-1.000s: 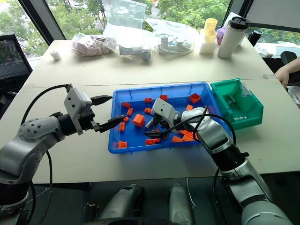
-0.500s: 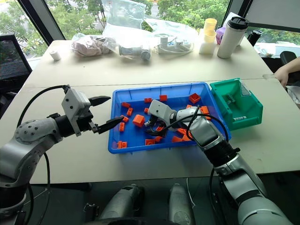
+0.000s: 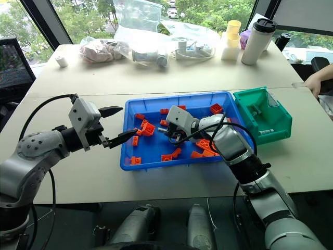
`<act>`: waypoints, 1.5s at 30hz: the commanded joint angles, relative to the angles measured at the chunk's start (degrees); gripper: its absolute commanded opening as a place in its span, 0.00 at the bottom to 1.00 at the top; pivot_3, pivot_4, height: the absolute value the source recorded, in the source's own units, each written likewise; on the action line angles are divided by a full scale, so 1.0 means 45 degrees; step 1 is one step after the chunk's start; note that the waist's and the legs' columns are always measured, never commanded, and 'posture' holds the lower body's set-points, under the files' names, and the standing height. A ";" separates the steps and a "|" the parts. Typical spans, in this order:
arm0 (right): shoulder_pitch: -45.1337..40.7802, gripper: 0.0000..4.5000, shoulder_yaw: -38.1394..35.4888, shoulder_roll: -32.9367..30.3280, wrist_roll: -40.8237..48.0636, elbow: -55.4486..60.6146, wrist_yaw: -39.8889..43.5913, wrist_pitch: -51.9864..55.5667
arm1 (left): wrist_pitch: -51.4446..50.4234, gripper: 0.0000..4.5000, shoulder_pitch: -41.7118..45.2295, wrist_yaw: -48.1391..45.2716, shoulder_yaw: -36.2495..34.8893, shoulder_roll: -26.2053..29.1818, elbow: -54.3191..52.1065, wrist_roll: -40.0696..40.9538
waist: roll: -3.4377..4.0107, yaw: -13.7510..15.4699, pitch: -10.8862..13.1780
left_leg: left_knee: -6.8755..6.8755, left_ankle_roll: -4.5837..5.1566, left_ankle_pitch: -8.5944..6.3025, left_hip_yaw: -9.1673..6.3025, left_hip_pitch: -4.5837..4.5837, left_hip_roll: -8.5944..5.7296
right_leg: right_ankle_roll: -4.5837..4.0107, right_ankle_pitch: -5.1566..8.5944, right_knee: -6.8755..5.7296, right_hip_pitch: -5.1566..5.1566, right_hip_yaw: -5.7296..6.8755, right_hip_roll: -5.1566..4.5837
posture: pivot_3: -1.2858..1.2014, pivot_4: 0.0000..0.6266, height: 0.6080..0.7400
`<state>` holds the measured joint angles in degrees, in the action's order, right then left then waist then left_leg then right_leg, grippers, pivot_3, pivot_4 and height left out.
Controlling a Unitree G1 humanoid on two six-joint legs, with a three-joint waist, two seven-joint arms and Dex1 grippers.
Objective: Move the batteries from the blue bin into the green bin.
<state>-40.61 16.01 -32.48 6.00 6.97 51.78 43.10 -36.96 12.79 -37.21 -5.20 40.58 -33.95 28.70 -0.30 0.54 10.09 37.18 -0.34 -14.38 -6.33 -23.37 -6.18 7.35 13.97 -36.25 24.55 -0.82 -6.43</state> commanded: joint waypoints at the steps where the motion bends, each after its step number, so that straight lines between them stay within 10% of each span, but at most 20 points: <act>1: -0.0614 0.01 -0.1954 -0.0940 0.0477 0.0614 -0.0294 0.0609 | 0.0257 1.00 0.0158 -0.0037 0.0079 -0.0036 -0.0196 -0.0074 | 0.0000 0.0024 0.0000 | -0.0001 0.0001 -0.0001 0.0000 0.0000 0.0000 | 0.0000 0.0000 0.0001 -0.0001 0.0001 0.0000 | 0.52 0.24 1.00; 9: 0.0189 0.01 -0.4024 -0.4689 -0.0699 -0.2587 -0.1338 -0.0684 | 0.0569 1.00 0.0510 -0.0251 0.0613 -0.0369 0.0260 -0.0223 | -0.0002 0.0038 0.0001 | -0.0003 0.0022 -0.0012 0.0008 -0.0001 -0.0004 | -0.0001 0.0000 0.0009 -0.0009 0.0005 -0.0009 | 0.52 0.24 1.00; 19: 0.0586 0.01 -0.4065 -0.5507 -0.0963 -0.4010 -0.1340 -0.1604 | 0.0948 1.00 0.0917 -0.0601 0.1084 -0.0641 0.0705 -0.0458 | 0.0009 -0.0273 0.0004 | -0.0021 0.0004 -0.0001 0.0029 0.0007 0.0023 | -0.0001 0.0001 0.0003 0.0003 -0.0010 0.0004 | 0.52 0.24 1.00; 28: 0.0231 1.00 -0.4094 -0.5599 -0.0960 -0.4077 -0.1100 -0.1815 | 0.0960 1.00 0.0894 -0.0614 0.1101 -0.0726 0.0671 -0.0558 | 0.0009 -0.0243 0.0004 | -0.0014 0.0005 -0.0002 0.0028 0.0003 0.0012 | 0.0000 0.0000 0.0004 -0.0003 -0.0009 -0.0002 | 0.52 0.24 1.00; 35: 0.0054 1.00 -0.3657 -0.4192 0.2173 0.0450 0.0902 0.0489 | 0.0969 1.00 0.0899 -0.0540 0.1130 -0.0825 0.0679 -0.0593 | 0.0012 -0.0332 0.0006 | -0.0016 0.0005 -0.0002 0.0026 0.0003 0.0018 | 0.0000 0.0000 0.0004 0.0001 -0.0009 0.0000 | 0.52 0.24 1.00; 45: 0.1645 1.00 -0.1093 -0.2705 0.1734 0.1530 0.0142 0.1160 | 0.0894 1.00 0.0683 -0.0425 0.1003 -0.0795 0.0435 -0.0604 | -0.0003 0.0062 0.0004 | 0.0019 0.0044 -0.0025 0.0006 -0.0004 -0.0014 | 0.0001 0.0000 0.0014 -0.0021 -0.0001 -0.0021 | 0.52 0.24 1.00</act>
<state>-33.07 11.39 -44.49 14.61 12.99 53.11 48.78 -33.52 15.96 -39.40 0.83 36.57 -29.81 25.92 -0.31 0.82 10.11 37.25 -0.21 -14.45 -6.30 -23.39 -6.23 7.35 13.97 -36.19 24.48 -0.82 -6.52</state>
